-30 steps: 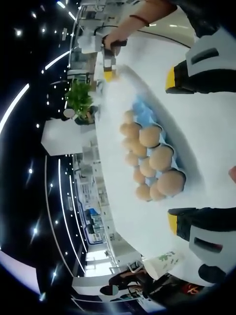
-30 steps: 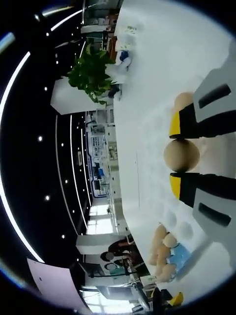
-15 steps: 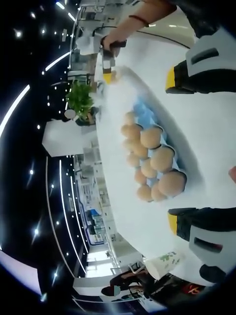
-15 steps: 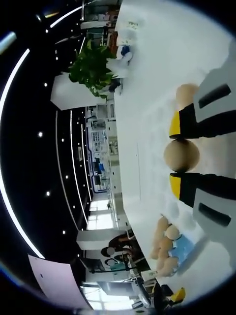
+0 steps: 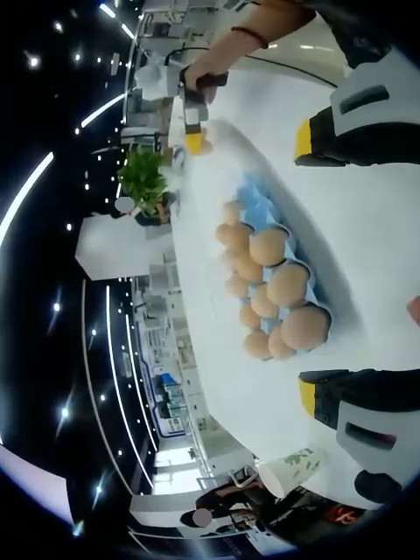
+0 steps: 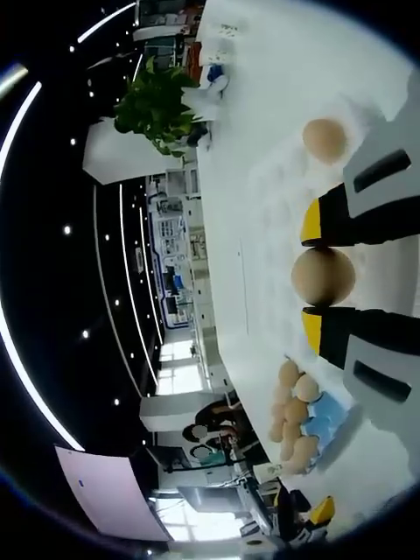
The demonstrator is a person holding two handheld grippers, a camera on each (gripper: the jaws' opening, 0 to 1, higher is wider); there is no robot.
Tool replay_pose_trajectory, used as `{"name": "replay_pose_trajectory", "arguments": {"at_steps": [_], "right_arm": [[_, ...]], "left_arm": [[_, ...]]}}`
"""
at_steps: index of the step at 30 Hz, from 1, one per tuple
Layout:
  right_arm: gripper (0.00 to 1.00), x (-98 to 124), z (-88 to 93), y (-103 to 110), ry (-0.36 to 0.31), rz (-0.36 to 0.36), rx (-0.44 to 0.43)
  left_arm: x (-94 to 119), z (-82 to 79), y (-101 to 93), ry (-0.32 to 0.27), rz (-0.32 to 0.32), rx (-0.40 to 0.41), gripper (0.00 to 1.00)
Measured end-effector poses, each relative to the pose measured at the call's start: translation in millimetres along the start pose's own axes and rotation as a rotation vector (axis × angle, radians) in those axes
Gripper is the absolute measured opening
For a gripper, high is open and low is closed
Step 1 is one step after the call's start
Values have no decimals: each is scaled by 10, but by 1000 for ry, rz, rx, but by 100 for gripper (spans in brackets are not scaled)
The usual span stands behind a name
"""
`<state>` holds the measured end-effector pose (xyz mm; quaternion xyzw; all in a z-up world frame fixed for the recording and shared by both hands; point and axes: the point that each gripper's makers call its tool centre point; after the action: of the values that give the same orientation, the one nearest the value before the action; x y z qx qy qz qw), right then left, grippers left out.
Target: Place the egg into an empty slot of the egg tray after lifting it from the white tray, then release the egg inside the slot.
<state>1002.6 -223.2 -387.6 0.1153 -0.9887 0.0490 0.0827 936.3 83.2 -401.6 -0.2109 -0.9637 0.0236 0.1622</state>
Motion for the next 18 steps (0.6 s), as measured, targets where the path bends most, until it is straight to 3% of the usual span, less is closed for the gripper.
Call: {"name": "replay_pose_trajectory", "arguments": {"at_steps": [18], "right_arm": [[28, -16, -59, 385, -15, -105, 11]], "left_arm": [[-1, -11, -29, 0, 7, -1, 99]]}}
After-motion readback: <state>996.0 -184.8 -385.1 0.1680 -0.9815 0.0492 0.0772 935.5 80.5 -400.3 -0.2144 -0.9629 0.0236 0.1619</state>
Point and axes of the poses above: the point that each gripper's makers call its tool centre point, and the gripper's own axes: x roughly backward along the fingers, y roughly to its left, z roughly out of its underside, and after that the axes turned 11 degrees about x, right-handed
